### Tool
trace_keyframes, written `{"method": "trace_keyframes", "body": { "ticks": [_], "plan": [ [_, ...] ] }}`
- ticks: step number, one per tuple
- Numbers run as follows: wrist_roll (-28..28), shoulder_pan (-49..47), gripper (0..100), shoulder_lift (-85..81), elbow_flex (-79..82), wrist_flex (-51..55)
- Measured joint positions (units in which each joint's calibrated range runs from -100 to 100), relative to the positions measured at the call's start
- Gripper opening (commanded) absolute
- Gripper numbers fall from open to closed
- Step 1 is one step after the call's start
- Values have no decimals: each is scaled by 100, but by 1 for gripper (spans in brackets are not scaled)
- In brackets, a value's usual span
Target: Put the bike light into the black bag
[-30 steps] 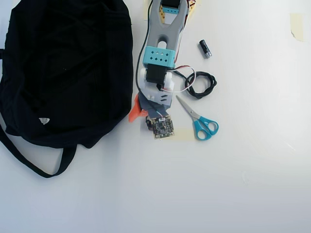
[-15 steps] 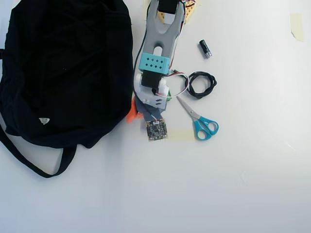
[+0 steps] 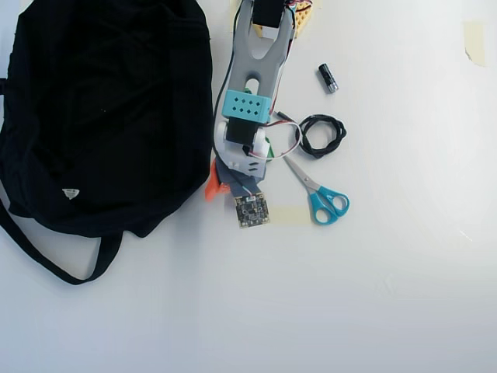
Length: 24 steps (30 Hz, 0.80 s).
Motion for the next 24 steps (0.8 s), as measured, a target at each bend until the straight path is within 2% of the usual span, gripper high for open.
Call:
{"method": "trace_keyframes", "body": {
  "ticks": [9,10,24],
  "plan": [
    [0,0,7,0,0,0],
    [-10,0,2,0,0,0],
    [-103,0,2,0,0,0]
  ]
}}
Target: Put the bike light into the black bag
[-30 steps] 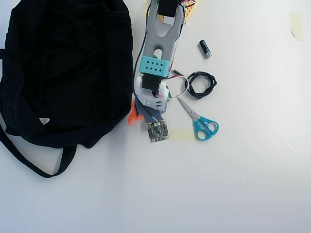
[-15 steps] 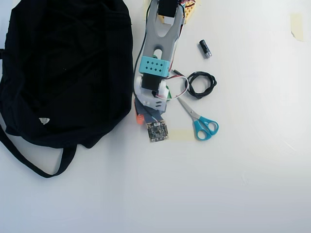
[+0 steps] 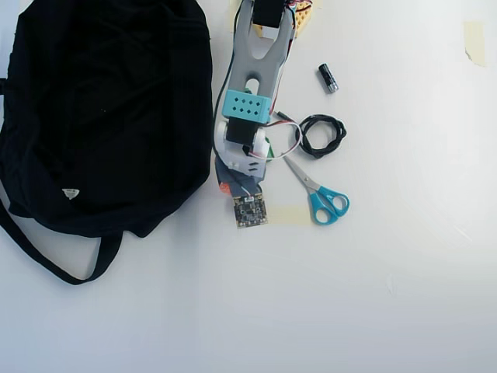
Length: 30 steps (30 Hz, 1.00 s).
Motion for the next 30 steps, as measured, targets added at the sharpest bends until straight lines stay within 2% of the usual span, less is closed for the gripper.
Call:
{"method": "trace_keyframes", "body": {
  "ticks": [6,15,21,30],
  "plan": [
    [-39,-29,2,-108,8,77],
    [-234,-162,2,-540,-1014,1529],
    [-317,-213,2,-548,-1564,1795],
    [-1451,-691,2,-1162,-2068,2782]
  ]
}}
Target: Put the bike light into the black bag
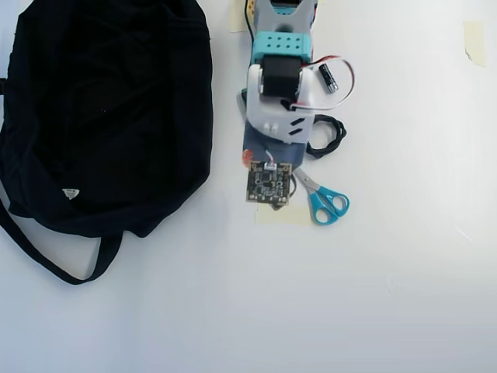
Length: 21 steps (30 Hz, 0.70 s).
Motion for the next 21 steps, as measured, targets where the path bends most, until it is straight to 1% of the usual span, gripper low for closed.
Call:
{"method": "trace_keyframes", "body": {
  "ticks": [2,6,8,15,21],
  "plan": [
    [-122,-96,2,-257,0,292],
    [-195,-118,2,-631,-31,1116],
    [-210,-147,2,-805,-31,1331],
    [-220,-147,2,-1644,181,1426],
    [-317,220,2,-2765,1722,1434]
  ]
}}
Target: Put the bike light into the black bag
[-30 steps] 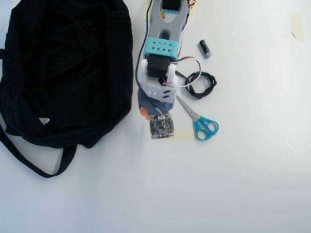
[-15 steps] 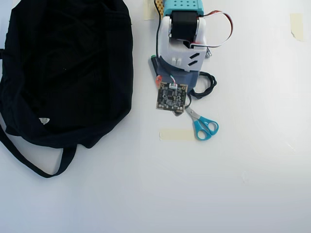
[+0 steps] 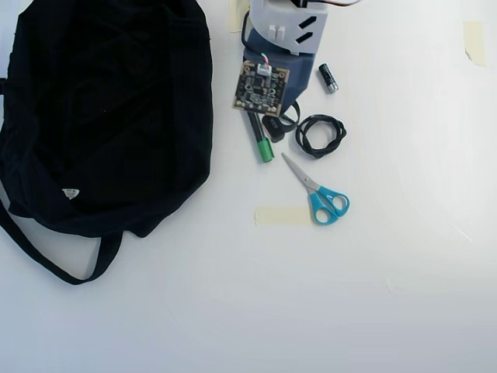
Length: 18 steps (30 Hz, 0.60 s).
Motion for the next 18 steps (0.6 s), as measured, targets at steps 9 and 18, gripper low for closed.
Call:
{"method": "trace_keyframes", "body": {
  "ticks": [9,18],
  "plan": [
    [-254,1991,2,-1478,1321,0],
    [-420,4012,2,-515,1439,-1159]
  ]
}}
